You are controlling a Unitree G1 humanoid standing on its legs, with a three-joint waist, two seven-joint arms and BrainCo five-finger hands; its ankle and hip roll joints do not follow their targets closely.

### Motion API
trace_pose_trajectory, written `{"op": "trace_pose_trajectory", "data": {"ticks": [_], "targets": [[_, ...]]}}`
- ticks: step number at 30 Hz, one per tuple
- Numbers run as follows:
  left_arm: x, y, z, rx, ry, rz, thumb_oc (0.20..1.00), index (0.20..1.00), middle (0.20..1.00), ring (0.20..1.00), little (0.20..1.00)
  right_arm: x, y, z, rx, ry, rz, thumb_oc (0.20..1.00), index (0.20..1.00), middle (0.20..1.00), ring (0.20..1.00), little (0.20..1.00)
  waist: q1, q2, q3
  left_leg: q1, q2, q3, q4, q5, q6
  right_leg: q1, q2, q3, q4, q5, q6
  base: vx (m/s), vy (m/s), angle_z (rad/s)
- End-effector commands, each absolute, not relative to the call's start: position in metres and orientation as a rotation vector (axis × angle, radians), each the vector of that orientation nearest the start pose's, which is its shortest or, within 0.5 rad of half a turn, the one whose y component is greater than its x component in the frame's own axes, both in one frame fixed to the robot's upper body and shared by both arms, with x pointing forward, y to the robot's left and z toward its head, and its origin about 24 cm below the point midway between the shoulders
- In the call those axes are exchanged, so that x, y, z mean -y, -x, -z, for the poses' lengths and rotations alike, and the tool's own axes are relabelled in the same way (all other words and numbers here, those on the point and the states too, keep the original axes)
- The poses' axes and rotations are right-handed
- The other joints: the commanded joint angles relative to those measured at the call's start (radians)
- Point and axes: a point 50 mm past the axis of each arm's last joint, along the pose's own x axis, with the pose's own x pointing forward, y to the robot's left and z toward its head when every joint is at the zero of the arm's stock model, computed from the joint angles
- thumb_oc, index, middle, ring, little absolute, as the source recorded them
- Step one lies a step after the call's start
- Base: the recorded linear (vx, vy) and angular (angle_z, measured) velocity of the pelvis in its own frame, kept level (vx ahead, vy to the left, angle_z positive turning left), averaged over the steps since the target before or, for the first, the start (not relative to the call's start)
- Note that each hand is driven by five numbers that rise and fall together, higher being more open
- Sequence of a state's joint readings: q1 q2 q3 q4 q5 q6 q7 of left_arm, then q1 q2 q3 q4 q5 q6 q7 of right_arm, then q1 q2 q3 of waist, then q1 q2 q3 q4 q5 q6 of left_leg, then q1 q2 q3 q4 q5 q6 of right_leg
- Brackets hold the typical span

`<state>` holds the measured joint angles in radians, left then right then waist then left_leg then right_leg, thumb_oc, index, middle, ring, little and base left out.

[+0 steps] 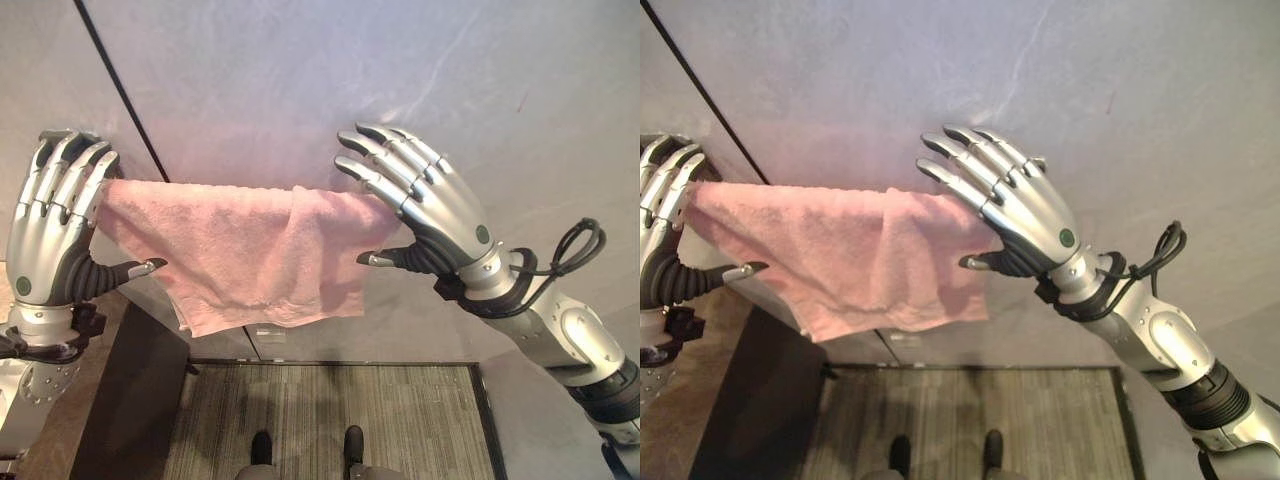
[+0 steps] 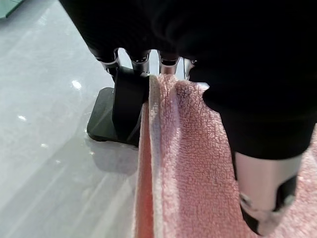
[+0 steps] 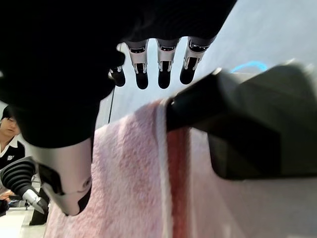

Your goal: Put brush and paste in cup on sink, flatten towel.

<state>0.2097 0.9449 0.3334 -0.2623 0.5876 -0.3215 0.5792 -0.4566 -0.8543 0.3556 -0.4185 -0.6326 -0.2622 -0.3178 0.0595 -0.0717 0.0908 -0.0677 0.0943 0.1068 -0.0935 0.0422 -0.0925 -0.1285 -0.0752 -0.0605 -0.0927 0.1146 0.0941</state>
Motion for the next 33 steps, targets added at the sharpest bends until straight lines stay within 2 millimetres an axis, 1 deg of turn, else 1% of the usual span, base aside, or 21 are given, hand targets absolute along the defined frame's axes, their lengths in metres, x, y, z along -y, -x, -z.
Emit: {"op": "trace_pose_trajectory", "data": {"ticks": [1,2,3,6,7,8,10,13,16,17,18,19,21,23,25,26,28,31,33], "targets": [[-0.294,-0.209,-0.195,0.661,-1.554,-0.215,1.000,1.000,1.000,1.000,1.000,0.127,-0.240,-0.236,1.217,1.262,-0.217,1.000,1.000,1.000,1.000,1.000,-0.020,-0.013,-0.007,0.012,-0.026,0.001,0.006,-0.024,0.009,0.004,-0.087,0.029,0.005,0.031,0.113,0.00,0.000,0.00],[-0.293,-0.208,-0.191,0.636,-1.598,-0.152,1.000,1.000,1.000,1.000,1.000,0.132,-0.240,-0.228,1.167,1.307,-0.252,1.000,1.000,1.000,1.000,1.000,-0.028,-0.013,-0.004,0.012,-0.025,0.003,0.006,-0.024,0.009,0.002,-0.086,0.031,0.005,0.030,0.113,0.00,0.000,0.00],[-0.293,-0.208,-0.191,0.635,-1.598,-0.150,1.000,1.000,1.000,1.000,1.000,0.132,-0.239,-0.227,1.165,1.307,-0.254,1.000,1.000,1.000,1.000,1.000,-0.027,-0.013,-0.006,0.012,-0.025,0.003,0.006,-0.024,0.009,0.002,-0.086,0.032,0.005,0.030,0.113,0.00,0.000,0.00],[-0.293,-0.209,-0.187,0.601,-1.654,-0.072,1.000,1.000,1.000,1.000,1.000,0.135,-0.239,-0.222,1.129,1.378,-0.320,1.000,1.000,1.000,1.000,1.000,-0.037,-0.015,-0.001,0.011,-0.024,0.008,0.006,-0.024,0.009,-0.004,-0.085,0.036,0.005,0.031,0.115,0.00,0.004,-0.01],[-0.294,-0.211,-0.186,0.586,-1.699,-0.022,1.000,1.000,1.000,1.000,1.000,0.136,-0.240,-0.218,1.105,1.422,-0.374,1.000,1.000,1.000,1.000,1.000,-0.041,-0.016,0.000,0.013,-0.022,0.011,0.006,-0.024,0.008,-0.006,-0.083,0.041,0.005,0.032,0.115,0.01,0.009,-0.06],[-0.294,-0.211,-0.185,0.585,-1.699,-0.022,1.000,1.000,1.000,1.000,1.000,0.136,-0.241,-0.217,1.104,1.422,-0.375,1.000,1.000,1.000,1.000,1.000,-0.041,-0.015,-0.001,0.013,-0.022,0.012,0.006,-0.024,0.008,-0.006,-0.083,0.042,0.005,0.032,0.115,0.02,0.013,-0.06],[-0.295,-0.212,-0.184,0.560,-1.743,0.033,1.000,1.000,1.000,1.000,1.000,0.138,-0.242,-0.213,1.080,1.470,-0.420,1.000,1.000,1.000,1.000,1.000,-0.043,-0.013,-0.002,0.016,-0.021,0.017,0.006,-0.025,0.007,-0.007,-0.081,0.046,0.005,0.031,0.116,0.01,0.003,-0.02],[-0.292,-0.211,-0.185,0.542,-1.783,0.115,1.000,1.000,1.000,1.000,1.000,0.149,-0.245,-0.203,1.006,1.554,-0.476,1.000,1.000,1.000,1.000,1.000,-0.053,-0.011,-0.003,0.025,-0.018,0.025,0.006,-0.027,0.005,-0.004,-0.079,0.050,0.005,0.030,0.116,0.00,0.000,0.00],[-0.293,-0.211,-0.177,0.473,-1.818,0.202,1.000,1.000,1.000,1.000,1.000,0.160,-0.250,-0.187,0.909,1.641,-0.518,1.000,1.000,1.000,1.000,1.000,-0.061,-0.011,-0.003,0.035,-0.013,0.029,0.006,-0.029,0.004,0.003,-0.075,0.052,0.005,0.025,0.114,0.00,0.000,0.00],[-0.290,-0.211,-0.178,0.464,-1.815,0.230,1.000,1.000,1.000,1.000,1.000,0.168,-0.253,-0.178,0.848,1.694,-0.530,1.000,1.000,1.000,1.000,1.000,-0.063,-0.010,-0.004,0.042,-0.012,0.029,0.006,-0.031,0.003,0.009,-0.072,0.052,0.005,0.020,0.113,0.02,-0.009,-0.03],[-0.290,-0.211,-0.178,0.461,-1.814,0.231,1.000,1.000,1.000,1.000,1.000,0.169,-0.253,-0.177,0.849,1.694,-0.529,1.000,1.000,1.000,1.000,1.000,-0.063,-0.010,-0.003,0.044,-0.011,0.029,0.006,-0.031,0.003,0.011,-0.072,0.052,0.005,0.019,0.113,0.00,0.000,0.00],[-0.288,-0.212,-0.181,0.460,-1.809,0.236,1.000,1.000,1.000,1.000,1.000,0.173,-0.256,-0.173,0.816,1.723,-0.536,1.000,1.000,1.000,1.000,1.000,-0.065,-0.011,-0.004,0.051,-0.010,0.030,0.006,-0.034,0.003,0.017,-0.070,0.051,0.005,0.015,0.112,0.03,-0.005,-0.04],[-0.293,-0.214,-0.181,0.416,-1.788,0.211,1.000,1.000,1.000,1.000,1.000,0.180,-0.261,-0.167,0.755,1.732,-0.525,1.000,1.000,1.000,1.000,1.000,-0.068,-0.007,-0.007,0.061,-0.010,0.030,0.006,-0.037,0.002,0.027,-0.070,0.048,0.005,0.010,0.111,0.02,-0.002,-0.01],[-0.303,-0.213,-0.178,0.366,-1.782,0.170,1.000,1.000,1.000,1.000,1.000,0.193,-0.266,-0.170,0.699,1.737,-0.448,1.000,1.000,1.000,1.000,1.000,-0.074,-0.002,-0.009,0.064,-0.011,0.033,0.006,-0.038,0.002,0.031,-0.070,0.045,0.005,0.009,0.111,0.00,0.000,0.00],[-0.305,-0.212,-0.177,0.354,-1.767,0.144,1.000,1.000,1.000,1.000,1.000,0.201,-0.267,-0.170,0.677,1.730,-0.385,1.000,1.000,1.000,1.000,1.000,-0.071,0.000,-0.011,0.064,-0.011,0.033,0.006,-0.039,0.003,0.032,-0.069,0.043,0.005,0.008,0.111,0.00,0.003,-0.02],[-0.305,-0.212,-0.177,0.355,-1.768,0.144,1.000,1.000,1.000,1.000,1.000,0.201,-0.267,-0.170,0.677,1.730,-0.383,1.000,1.000,1.000,1.000,1.000,-0.070,-0.001,-0.011,0.064,-0.011,0.033,0.006,-0.039,0.003,0.032,-0.069,0.043,0.005,0.008,0.111,-0.01,0.004,-0.06],[-0.310,-0.209,-0.177,0.333,-1.754,0.094,1.000,1.000,1.000,1.000,1.000,0.215,-0.270,-0.169,0.634,1.721,-0.278,1.000,1.000,1.000,1.000,1.000,-0.069,0.002,-0.012,0.062,-0.010,0.031,0.006,-0.039,0.003,0.033,-0.070,0.040,0.005,0.007,0.110,-0.02,0.006,-0.09],[-0.313,-0.205,-0.175,0.320,-1.746,0.068,1.000,1.000,1.000,1.000,1.000,0.220,-0.268,-0.167,0.616,1.715,-0.244,1.000,1.000,1.000,1.000,1.000,-0.063,0.003,-0.012,0.060,-0.012,0.026,0.006,-0.040,0.004,0.033,-0.071,0.037,0.005,0.006,0.110,-0.01,0.002,-0.02],[-0.314,-0.204,-0.173,0.311,-1.732,0.041,1.000,1.000,1.000,1.000,1.000,0.219,-0.268,-0.166,0.613,1.703,-0.240,1.000,1.000,1.000,1.000,1.000,-0.060,0.003,-0.014,0.058,-0.014,0.022,0.006,-0.039,0.004,0.032,-0.073,0.036,0.005,0.005,0.109,-0.01,-0.001,0.02]]}}
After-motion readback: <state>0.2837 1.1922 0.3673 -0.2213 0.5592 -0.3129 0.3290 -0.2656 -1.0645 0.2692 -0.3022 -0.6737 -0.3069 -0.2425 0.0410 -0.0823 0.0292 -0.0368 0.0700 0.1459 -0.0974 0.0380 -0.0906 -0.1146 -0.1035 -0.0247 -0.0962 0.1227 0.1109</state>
